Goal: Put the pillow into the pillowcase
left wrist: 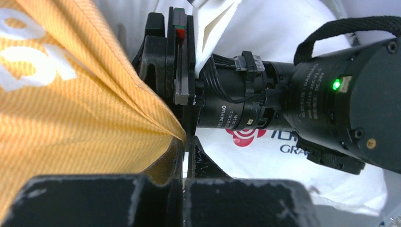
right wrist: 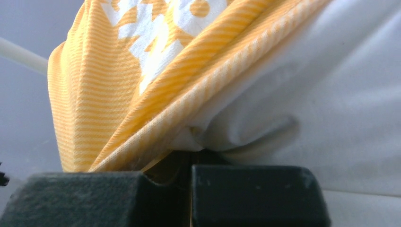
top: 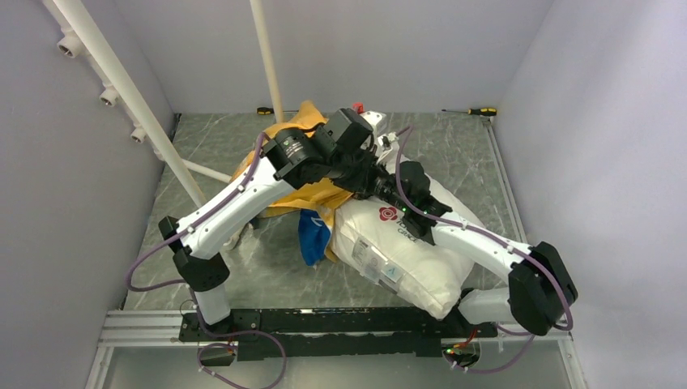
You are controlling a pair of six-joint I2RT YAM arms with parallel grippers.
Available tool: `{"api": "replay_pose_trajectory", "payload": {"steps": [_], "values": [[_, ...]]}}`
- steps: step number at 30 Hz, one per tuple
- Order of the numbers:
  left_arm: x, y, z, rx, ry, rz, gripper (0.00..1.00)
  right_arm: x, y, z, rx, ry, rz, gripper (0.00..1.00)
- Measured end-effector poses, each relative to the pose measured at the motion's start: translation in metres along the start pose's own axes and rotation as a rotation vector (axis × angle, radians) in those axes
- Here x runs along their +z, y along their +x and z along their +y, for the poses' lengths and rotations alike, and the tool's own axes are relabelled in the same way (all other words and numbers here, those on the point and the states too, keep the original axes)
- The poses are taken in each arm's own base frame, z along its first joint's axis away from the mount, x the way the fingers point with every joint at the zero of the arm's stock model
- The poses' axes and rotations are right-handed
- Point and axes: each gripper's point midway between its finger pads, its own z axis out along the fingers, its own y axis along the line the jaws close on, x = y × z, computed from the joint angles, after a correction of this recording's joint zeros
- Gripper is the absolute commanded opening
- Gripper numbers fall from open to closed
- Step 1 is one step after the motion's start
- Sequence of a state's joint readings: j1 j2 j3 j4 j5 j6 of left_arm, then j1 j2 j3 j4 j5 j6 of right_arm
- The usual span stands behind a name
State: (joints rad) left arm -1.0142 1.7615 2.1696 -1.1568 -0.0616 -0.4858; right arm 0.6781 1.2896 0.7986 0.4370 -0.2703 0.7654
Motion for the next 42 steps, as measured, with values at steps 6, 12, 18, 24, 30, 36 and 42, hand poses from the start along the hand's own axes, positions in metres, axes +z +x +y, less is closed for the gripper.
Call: {"api": "replay_pose_trajectory", "payload": {"steps": [6,12,18,24,30,36,42], "values": [[0.01,0.004,0.016,0.005,-0.06,-0.046,0.0,0.009,0.005,-0.017,0.019,0.025,-0.032,0.21],[-0.009,0.023,0.018,-0.093,0.008,-0.178,0.0,-0.007,0.024,-0.011,-0.002,-0.002,0.015,0.74],[-0.051,0.024,0.071,-0.344,0.046,-0.336,0.0,-0.054,0.006,0.026,-0.118,-0.039,-0.001,0.82],[-0.044,0.026,0.092,-0.41,0.045,-0.292,0.0,-0.086,-0.012,0.048,-0.203,-0.073,-0.053,0.77],[-0.046,0.028,0.086,-0.406,0.098,-0.248,0.0,-0.072,0.006,0.041,-0.215,-0.082,0.051,0.52],[-0.048,0.046,0.08,-0.385,0.127,-0.168,0.0,-0.045,0.006,0.033,-0.218,-0.058,0.109,0.55],[-0.066,0.081,0.097,-0.364,0.03,-0.094,0.0,-0.04,-0.027,0.044,-0.265,-0.039,0.038,0.56]]}}
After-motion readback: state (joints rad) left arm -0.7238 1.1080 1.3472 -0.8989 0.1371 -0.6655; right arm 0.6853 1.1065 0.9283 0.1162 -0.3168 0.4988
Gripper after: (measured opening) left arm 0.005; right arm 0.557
